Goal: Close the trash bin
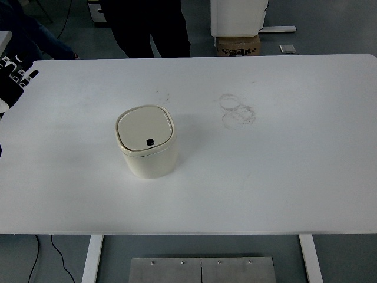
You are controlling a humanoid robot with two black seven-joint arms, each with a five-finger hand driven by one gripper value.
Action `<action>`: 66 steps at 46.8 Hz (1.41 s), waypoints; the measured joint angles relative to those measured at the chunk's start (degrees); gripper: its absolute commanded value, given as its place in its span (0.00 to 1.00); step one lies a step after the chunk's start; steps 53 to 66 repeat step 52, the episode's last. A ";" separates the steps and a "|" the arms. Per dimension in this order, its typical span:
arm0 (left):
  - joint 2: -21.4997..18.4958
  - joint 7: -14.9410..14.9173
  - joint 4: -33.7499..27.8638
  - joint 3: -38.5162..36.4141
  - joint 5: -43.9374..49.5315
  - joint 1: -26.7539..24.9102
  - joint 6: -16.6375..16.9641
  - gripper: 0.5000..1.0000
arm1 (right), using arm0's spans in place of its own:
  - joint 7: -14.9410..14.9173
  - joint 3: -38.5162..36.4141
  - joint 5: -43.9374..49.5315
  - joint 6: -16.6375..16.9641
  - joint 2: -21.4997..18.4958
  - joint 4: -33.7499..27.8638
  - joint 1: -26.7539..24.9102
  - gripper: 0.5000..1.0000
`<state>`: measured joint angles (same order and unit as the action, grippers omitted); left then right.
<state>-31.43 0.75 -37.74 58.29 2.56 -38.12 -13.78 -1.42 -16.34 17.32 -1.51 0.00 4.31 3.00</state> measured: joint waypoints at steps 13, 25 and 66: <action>1.36 0.74 9.34 1.23 4.36 -0.23 -5.23 1.00 | 0.01 0.00 0.00 0.01 0.00 0.00 -0.01 0.98; 0.66 0.68 9.54 1.13 3.96 -0.65 -5.46 1.00 | 0.01 0.00 0.00 0.01 0.00 0.00 -0.01 0.98; 1.17 0.84 9.61 1.10 3.77 1.02 -5.20 1.00 | 0.01 0.03 0.01 0.00 0.00 0.00 -0.01 0.98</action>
